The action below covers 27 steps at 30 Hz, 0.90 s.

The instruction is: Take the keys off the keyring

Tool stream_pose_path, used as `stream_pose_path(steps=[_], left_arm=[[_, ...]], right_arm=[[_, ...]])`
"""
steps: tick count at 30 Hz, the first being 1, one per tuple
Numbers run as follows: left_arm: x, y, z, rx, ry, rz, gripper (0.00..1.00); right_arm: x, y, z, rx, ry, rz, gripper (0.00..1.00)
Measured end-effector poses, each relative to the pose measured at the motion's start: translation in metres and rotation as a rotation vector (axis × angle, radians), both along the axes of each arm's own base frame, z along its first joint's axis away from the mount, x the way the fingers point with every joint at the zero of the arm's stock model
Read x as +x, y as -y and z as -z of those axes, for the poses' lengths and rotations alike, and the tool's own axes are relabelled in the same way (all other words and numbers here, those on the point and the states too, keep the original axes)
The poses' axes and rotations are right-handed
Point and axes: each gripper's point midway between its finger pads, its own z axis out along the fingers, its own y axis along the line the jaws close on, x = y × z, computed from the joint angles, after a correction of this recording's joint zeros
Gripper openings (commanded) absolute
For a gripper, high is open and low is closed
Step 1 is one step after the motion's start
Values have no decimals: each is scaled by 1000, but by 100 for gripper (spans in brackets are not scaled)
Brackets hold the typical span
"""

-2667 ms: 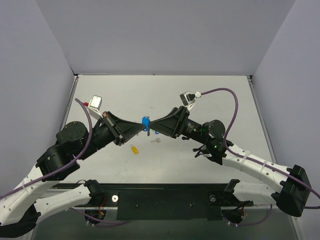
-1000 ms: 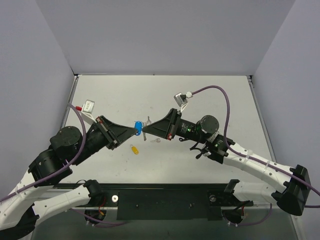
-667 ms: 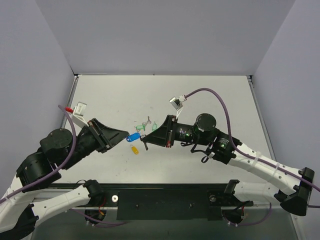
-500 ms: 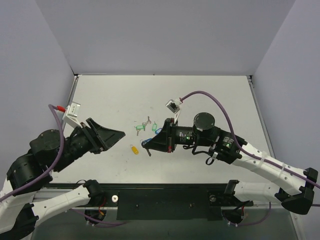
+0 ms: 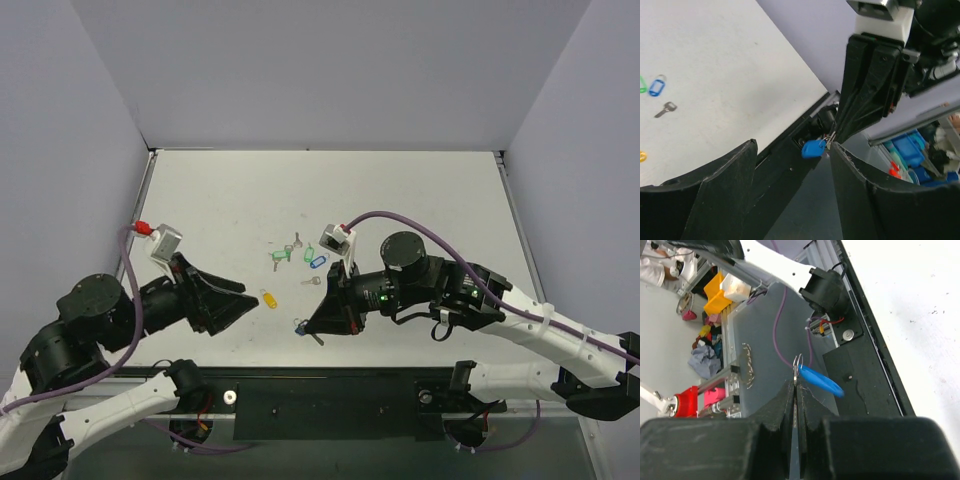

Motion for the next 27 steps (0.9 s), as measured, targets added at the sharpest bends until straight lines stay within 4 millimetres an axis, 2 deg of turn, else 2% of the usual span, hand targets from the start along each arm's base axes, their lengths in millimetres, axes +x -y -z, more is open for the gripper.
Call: stream_pose_path(steps=[5, 8, 15, 23, 27], left_arm=[[-19, 40, 12, -34, 41, 237, 70], [-30, 54, 10, -67, 68, 341, 69], [-55, 61, -22, -166, 187, 508, 68], [-57, 69, -17, -147, 185, 553, 67], [-54, 68, -18, -146, 192, 536, 61]], right_arm=[[-9, 2, -2, -3, 14, -46, 0], [-10, 2, -1, -5, 18, -53, 0], [-13, 2, -4, 2, 19, -66, 0], [-19, 2, -27, 72, 26, -91, 0], [-23, 4, -39, 104, 32, -101, 0]])
